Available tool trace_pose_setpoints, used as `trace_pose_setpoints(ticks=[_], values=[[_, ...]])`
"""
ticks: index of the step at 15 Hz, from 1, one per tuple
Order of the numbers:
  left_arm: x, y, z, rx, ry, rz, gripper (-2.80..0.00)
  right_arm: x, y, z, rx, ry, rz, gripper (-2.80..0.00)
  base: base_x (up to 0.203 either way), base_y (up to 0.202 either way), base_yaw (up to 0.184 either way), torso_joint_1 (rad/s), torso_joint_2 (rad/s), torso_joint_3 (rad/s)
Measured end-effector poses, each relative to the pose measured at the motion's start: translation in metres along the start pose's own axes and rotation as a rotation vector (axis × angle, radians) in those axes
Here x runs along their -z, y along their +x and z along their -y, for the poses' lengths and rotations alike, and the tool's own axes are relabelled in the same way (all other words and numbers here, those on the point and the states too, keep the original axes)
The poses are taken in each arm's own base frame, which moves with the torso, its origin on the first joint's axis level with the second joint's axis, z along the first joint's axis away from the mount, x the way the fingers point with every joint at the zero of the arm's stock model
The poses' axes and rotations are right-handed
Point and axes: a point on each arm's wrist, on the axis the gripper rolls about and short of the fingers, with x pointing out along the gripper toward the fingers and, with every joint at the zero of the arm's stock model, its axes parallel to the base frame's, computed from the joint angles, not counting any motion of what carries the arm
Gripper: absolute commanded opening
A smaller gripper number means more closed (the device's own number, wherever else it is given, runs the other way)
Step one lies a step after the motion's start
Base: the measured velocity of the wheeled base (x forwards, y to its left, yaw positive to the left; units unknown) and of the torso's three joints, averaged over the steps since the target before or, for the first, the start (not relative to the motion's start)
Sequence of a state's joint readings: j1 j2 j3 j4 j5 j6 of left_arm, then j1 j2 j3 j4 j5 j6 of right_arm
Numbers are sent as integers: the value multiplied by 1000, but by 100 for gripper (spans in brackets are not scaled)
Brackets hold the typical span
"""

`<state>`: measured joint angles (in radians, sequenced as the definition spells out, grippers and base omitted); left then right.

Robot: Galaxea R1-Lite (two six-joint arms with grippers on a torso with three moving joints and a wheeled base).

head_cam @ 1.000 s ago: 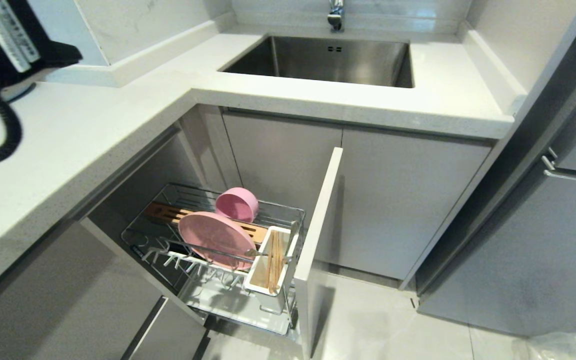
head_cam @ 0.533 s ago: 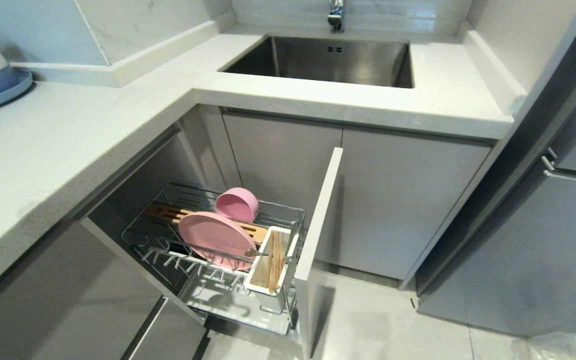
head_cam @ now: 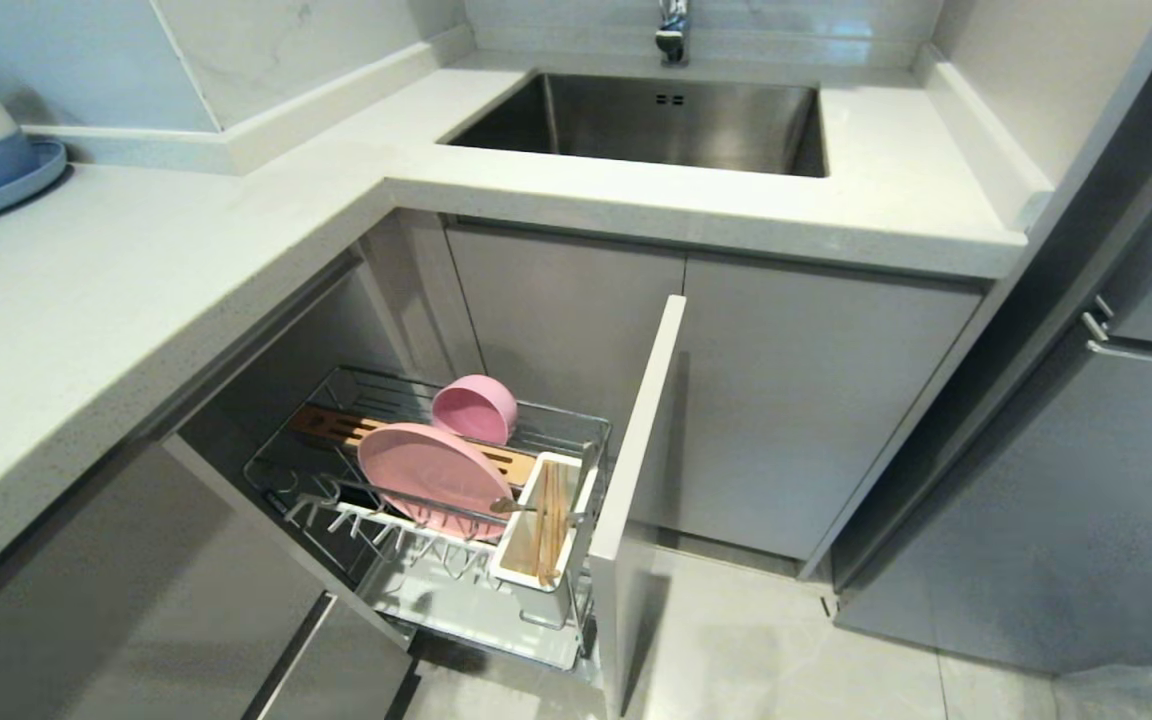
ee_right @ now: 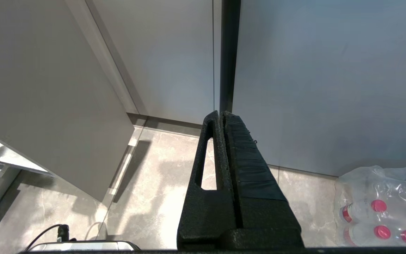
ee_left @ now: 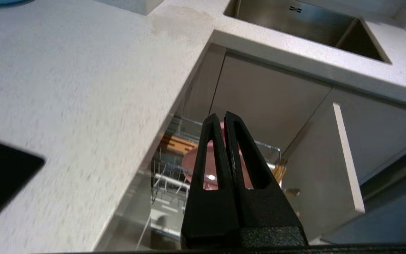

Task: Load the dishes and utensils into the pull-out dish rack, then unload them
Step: Take the plate out of the cupboard

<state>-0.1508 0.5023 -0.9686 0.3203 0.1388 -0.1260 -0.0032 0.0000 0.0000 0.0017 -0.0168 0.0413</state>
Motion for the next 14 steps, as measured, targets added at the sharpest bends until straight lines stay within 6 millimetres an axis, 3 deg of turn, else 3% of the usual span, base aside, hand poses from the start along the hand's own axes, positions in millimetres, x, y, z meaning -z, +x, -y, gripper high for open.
trace_pose_setpoints(ticks=[4,8,14], values=[[37,-38,-4,25,-3,-52,-280,0,0,0,0,0,0,-280,0,0,0,0,0,0],[51,-55,0,37,5,-32,-280,0,0,0,0,0,0,-280,0,0,0,0,0,0],[101,-78,-4,60,80,-19,-280,0,0,0,0,0,0,-280,0,0,0,0,0,0]])
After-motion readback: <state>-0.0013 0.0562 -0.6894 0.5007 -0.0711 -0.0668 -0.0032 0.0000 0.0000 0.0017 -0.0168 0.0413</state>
